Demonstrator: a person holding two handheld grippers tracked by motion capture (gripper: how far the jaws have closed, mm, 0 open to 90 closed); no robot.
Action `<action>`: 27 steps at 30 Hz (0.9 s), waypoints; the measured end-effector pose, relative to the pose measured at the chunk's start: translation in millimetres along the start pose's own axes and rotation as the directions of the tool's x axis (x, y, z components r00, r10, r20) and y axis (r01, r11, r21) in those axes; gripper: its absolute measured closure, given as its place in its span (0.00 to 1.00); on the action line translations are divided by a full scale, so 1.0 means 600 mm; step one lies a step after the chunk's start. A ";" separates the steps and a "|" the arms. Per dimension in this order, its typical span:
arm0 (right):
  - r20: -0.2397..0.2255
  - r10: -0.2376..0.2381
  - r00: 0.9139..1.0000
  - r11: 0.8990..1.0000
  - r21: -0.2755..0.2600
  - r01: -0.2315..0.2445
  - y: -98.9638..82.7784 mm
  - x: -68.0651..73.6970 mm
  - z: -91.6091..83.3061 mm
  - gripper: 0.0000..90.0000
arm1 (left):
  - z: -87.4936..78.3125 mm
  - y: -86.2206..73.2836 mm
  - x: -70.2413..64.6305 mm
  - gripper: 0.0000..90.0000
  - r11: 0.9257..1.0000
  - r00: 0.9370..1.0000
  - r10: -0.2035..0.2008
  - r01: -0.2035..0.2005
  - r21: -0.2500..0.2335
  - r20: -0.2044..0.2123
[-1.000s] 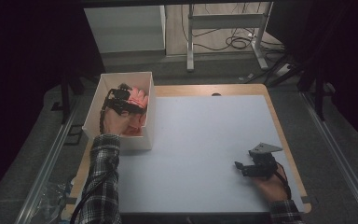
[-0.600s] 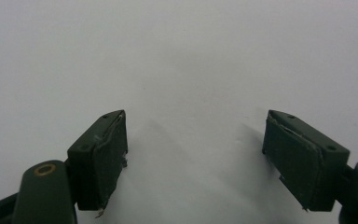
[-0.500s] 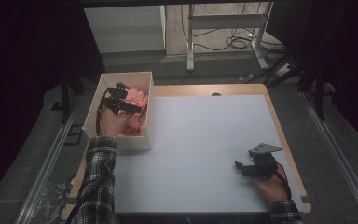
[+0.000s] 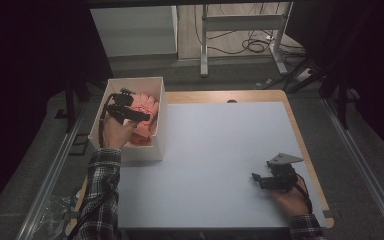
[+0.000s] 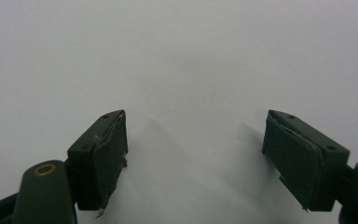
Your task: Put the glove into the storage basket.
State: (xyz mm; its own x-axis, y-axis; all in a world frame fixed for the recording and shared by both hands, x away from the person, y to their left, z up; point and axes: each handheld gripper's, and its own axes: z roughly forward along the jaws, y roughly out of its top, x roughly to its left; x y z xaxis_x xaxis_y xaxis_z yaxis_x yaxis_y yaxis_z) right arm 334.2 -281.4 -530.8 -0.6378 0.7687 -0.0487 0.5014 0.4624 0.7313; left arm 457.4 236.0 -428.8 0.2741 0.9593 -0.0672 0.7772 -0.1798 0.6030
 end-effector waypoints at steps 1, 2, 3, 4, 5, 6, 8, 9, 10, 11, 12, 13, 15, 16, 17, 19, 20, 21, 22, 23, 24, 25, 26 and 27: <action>0.000 0.000 1.000 1.000 0.000 0.000 0.000 0.000 0.000 0.25 | -0.003 -0.001 0.000 0.01 1.000 1.000 0.000 0.000 0.000 0.002; 0.000 0.000 1.000 1.000 0.000 0.000 0.000 0.000 0.000 0.25 | -0.005 -0.002 0.000 0.01 1.000 1.000 0.000 0.000 -0.005 0.004; 0.000 0.000 1.000 1.000 0.000 0.000 0.000 0.000 0.000 0.25 | -0.008 -0.003 0.000 0.01 1.000 1.000 0.002 -0.002 -0.007 0.006; 0.000 0.000 1.000 1.000 0.000 0.000 0.000 0.000 0.000 0.25 | -0.010 -0.004 0.000 0.01 1.000 1.000 0.000 0.000 -0.008 0.007; 0.000 0.000 1.000 1.000 0.000 0.000 0.000 0.000 0.000 0.25 | -0.013 -0.005 0.000 0.01 1.000 1.000 0.003 -0.003 -0.011 0.009; 0.000 0.000 1.000 1.000 0.000 0.000 0.000 0.000 0.000 0.25 | -0.015 -0.007 0.000 0.01 1.000 1.000 0.001 -0.001 -0.014 0.012; 0.000 0.000 1.000 1.000 0.000 0.000 0.000 0.000 0.000 0.25 | -0.020 -0.010 -0.001 0.01 1.000 1.000 0.005 -0.004 -0.017 0.015; 0.000 0.000 1.000 1.000 0.000 0.000 0.000 0.000 0.000 0.25 | -0.023 -0.011 -0.002 0.01 1.000 1.000 0.009 -0.009 -0.019 0.016; 0.000 0.000 1.000 1.000 0.000 0.000 0.000 0.000 0.000 0.25 | -0.026 -0.013 -0.002 0.01 1.000 1.000 0.010 -0.009 -0.022 0.016; 0.000 0.000 1.000 1.000 0.000 0.000 0.000 0.000 0.000 0.25 | -0.028 -0.014 -0.003 0.01 1.000 1.000 0.012 -0.012 -0.026 0.017; 0.000 0.000 1.000 1.000 0.000 0.000 0.000 0.000 0.000 0.25 | -0.032 -0.016 -0.004 0.01 1.000 1.000 0.015 -0.014 -0.027 0.018; 0.000 0.000 1.000 1.000 0.000 0.000 0.000 0.000 0.000 0.25 | -0.032 -0.016 -0.004 0.01 1.000 1.000 0.015 -0.014 -0.027 0.018; 0.000 0.000 1.000 1.000 0.000 0.000 0.000 0.000 0.000 0.25 | -0.043 -0.023 -0.007 0.00 0.999 1.000 0.026 -0.025 -0.042 0.018; 0.000 0.000 1.000 1.000 0.000 0.000 0.000 0.000 0.000 0.25 | -0.047 -0.026 -0.009 0.01 0.999 1.000 0.020 -0.019 -0.047 0.021; 0.000 0.000 1.000 1.000 0.000 0.000 0.000 0.000 0.000 0.25 | -0.051 -0.030 -0.011 0.00 0.998 0.999 0.023 -0.021 -0.054 0.025; 0.000 0.000 1.000 1.000 0.000 0.000 0.000 0.000 0.000 0.25 | -0.059 -0.037 -0.013 0.00 0.998 0.999 0.030 -0.028 -0.063 0.029; 0.000 0.000 1.000 1.000 0.000 0.000 0.000 0.000 0.000 0.25 | -0.063 -0.041 -0.014 0.00 0.997 0.999 0.030 -0.028 -0.068 0.033; 0.000 0.000 1.000 1.000 0.000 0.000 0.000 0.000 0.000 0.25 | -0.066 -0.046 -0.015 0.00 0.997 0.999 0.031 -0.029 -0.071 0.035; 0.000 0.000 1.000 1.000 0.000 0.000 0.000 0.000 0.000 0.25 | -0.069 -0.050 -0.015 0.00 0.997 0.999 0.032 -0.029 -0.076 0.035; 0.000 0.000 1.000 1.000 0.000 0.000 0.000 0.000 0.000 0.25 | -0.073 -0.055 -0.016 0.00 0.996 0.999 0.037 -0.034 -0.080 0.035; 0.000 0.000 1.000 1.000 0.000 0.000 0.000 0.000 0.000 0.25 | -0.076 -0.060 -0.017 0.00 0.996 0.999 0.037 -0.034 -0.084 0.036; 0.000 0.000 1.000 1.000 0.000 0.000 0.000 0.000 0.000 0.25 | -0.078 -0.066 -0.018 0.00 0.996 0.999 0.033 -0.029 -0.090 0.038; 0.000 0.000 1.000 1.000 0.000 0.000 0.000 0.000 0.000 0.25 | -0.081 -0.072 -0.019 0.00 0.995 0.999 0.036 -0.032 -0.095 0.039; 0.000 0.000 1.000 1.000 0.000 0.000 0.000 0.000 0.000 0.25 | -0.083 -0.077 -0.020 0.00 0.995 0.998 0.038 -0.034 -0.099 0.040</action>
State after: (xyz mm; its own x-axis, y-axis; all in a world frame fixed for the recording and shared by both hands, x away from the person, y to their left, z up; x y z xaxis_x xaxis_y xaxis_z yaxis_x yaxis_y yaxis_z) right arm 334.2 -281.3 -530.8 -0.6378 0.7687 -0.0492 0.5010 0.4626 0.7314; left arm 389.9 244.0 -416.3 0.3261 0.9423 -0.0761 0.7076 -0.1899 0.6806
